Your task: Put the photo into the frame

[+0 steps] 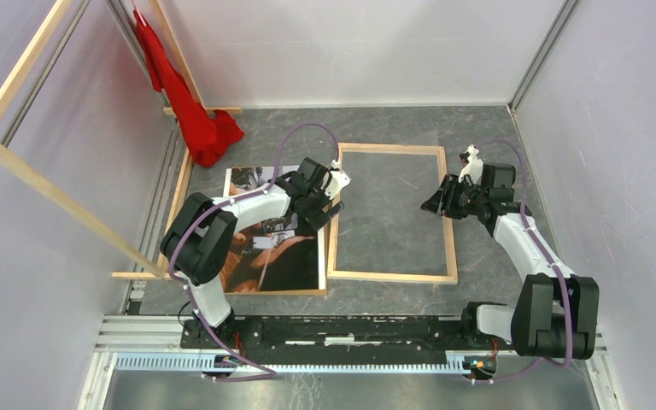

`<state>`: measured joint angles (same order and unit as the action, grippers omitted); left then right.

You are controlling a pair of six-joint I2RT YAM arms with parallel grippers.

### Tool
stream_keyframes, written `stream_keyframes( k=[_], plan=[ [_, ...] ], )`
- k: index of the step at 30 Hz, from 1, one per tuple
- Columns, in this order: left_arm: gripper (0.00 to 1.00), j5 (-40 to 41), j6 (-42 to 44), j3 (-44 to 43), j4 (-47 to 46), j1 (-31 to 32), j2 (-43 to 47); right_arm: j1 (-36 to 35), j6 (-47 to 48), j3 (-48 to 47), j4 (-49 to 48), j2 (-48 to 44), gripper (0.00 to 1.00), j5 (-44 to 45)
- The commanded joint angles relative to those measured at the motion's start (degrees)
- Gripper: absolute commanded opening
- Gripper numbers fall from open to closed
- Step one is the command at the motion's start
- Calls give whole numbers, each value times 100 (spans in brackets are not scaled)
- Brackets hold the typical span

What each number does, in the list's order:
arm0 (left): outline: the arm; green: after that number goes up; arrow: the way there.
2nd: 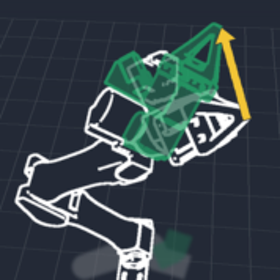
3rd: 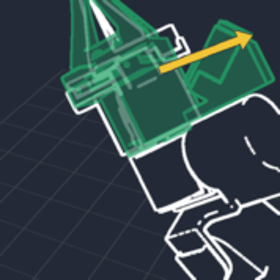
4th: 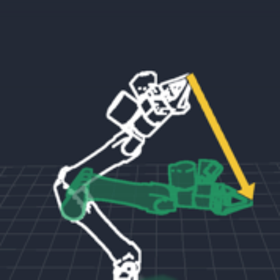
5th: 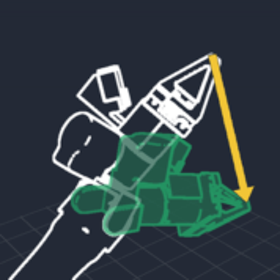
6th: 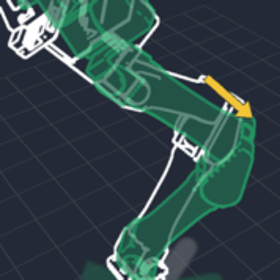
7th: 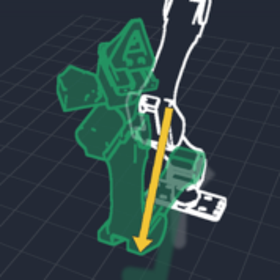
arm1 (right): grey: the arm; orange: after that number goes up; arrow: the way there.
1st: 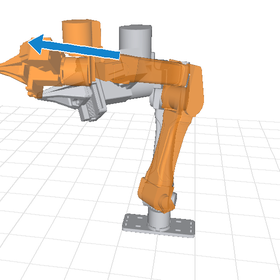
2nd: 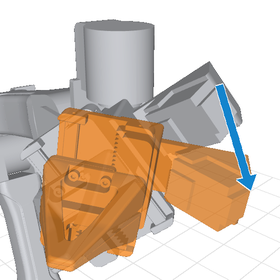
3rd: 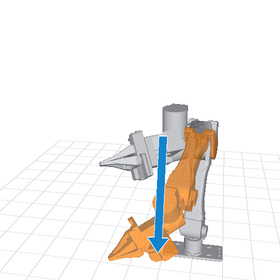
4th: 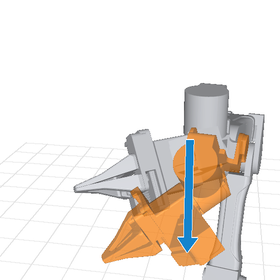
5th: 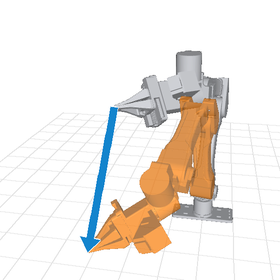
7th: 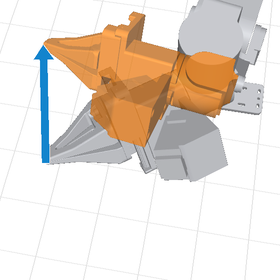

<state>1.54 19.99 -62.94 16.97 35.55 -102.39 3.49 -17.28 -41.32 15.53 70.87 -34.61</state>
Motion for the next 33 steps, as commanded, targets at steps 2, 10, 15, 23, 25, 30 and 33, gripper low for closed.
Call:
stream_keyframes(
  k=[2,10,15,23,25,30,33],
  plan=[
    [100,105,-145,-44,-167,48,-2,-1,127,-126,1,3,46,212],
    [100,136,-110,1,-166,47,38,-49,208,-230,178,-12,60,685],
    [100,162,-103,18,-163,48,52,-101,341,-324,370,-12,66,1064],
    [100,175,-92,44,-168,46,61,-126,442,-334,412,23,68,1306],
    [100,172,-85,52,-162,45,61,-154,463,-348,404,47,69,1345],
    [100,176,-72,71,-163,48,66,-312,521,-392,374,136,69,1653],
    [100,165,-78,55,-168,44,52,-580,522,-456,365,240,69,1907]
  ],
)
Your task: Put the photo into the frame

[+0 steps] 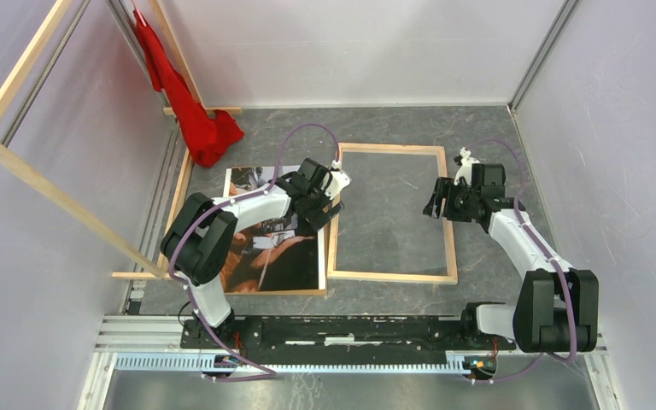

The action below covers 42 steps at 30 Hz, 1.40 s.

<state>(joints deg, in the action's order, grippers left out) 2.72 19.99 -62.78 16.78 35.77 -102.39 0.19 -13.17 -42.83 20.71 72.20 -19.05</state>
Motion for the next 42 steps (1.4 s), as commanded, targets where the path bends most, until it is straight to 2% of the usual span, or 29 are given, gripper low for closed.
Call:
stream_keyframes(
  k=[1,12,25,30,36,42],
  plan=[
    [100,45,-75,31,-148,25,52,-292,110,-314,-176,139,70,406],
    [100,39,-70,38,-117,27,61,-543,198,-410,27,351,71,1353],
    [100,-11,-106,34,-120,27,61,-594,191,-518,153,277,72,1837],
    [100,-52,-170,11,-168,57,39,-467,18,-508,119,106,73,1747],
    [100,-53,-193,-111,-183,117,-86,153,-230,-241,-100,-57,73,1299],
    [100,-23,-170,-343,-196,123,-271,245,-446,54,-320,-98,73,1033]
  ],
)
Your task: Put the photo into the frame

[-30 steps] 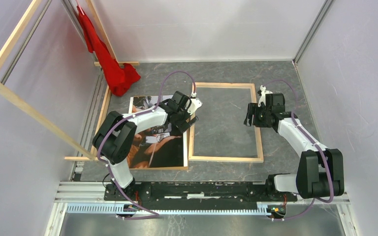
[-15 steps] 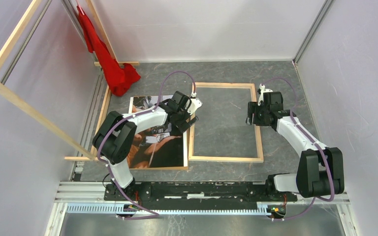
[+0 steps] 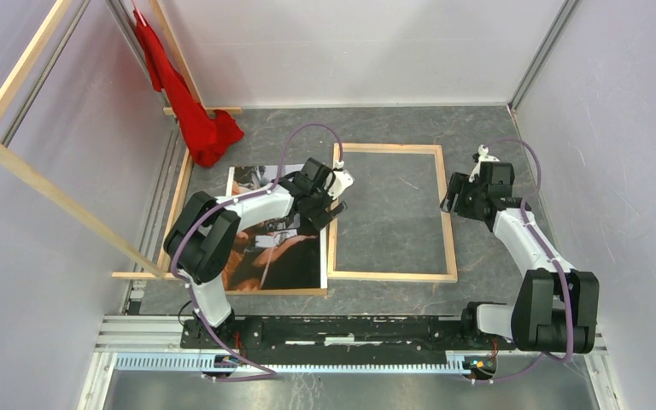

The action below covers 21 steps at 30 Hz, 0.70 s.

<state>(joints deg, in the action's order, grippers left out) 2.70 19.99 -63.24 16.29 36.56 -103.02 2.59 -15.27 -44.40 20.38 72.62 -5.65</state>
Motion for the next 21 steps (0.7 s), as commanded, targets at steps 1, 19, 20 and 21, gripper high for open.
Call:
stream_keyframes(
  k=[1,19,20,21],
  plan=[
    [100,-23,-171,-359,-140,45,-243,5,-264,250,-309,-158,73,-334],
    [100,521,488,-466,1090,-1714,1410,-3503,-1408,-1660,-994,1219,72,766],
    [100,562,560,-351,1135,-1941,1561,-3766,-1434,-1957,-994,1490,71,807],
    [100,593,627,-223,1139,-2156,1698,-3975,-1442,-2224,-992,1806,71,854]
  ],
)
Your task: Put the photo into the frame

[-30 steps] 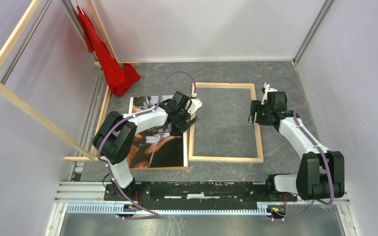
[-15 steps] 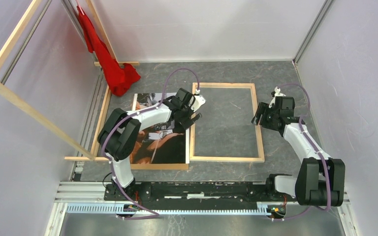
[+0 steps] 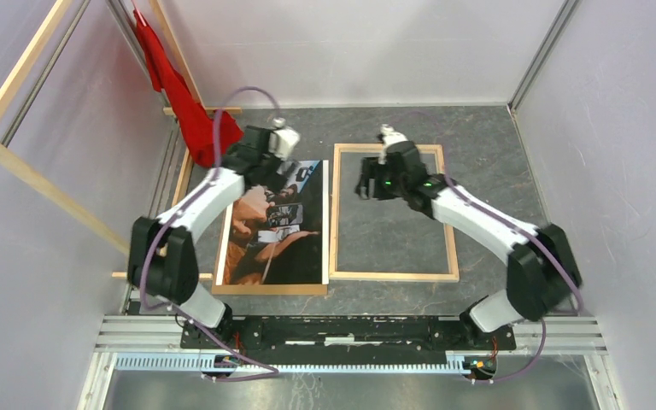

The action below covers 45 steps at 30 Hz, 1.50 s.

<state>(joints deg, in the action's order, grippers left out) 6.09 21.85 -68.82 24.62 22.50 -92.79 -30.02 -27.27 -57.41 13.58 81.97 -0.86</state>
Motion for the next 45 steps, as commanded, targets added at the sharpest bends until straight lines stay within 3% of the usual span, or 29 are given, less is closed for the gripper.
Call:
stream_keyframes(
  k=[1,8,16,38,45],
  plan=[
    [100,287,514,487,302,-929,810,-948,-253,-1233,-306,1132,71,439],
    [100,426,832,1331,172,-1931,1334,-1787,-315,-3087,54,3077,71,565],
    [100,418,1101,1955,-255,-2241,1286,-1867,-565,-3329,-57,3908,71,640],
    [100,481,1129,2407,-1096,-2241,420,-1340,-660,-2274,-260,3493,71,895],
    [100,225,1114,2367,-958,-2241,567,-1304,-735,-2197,-343,3566,70,771]
  ],
)
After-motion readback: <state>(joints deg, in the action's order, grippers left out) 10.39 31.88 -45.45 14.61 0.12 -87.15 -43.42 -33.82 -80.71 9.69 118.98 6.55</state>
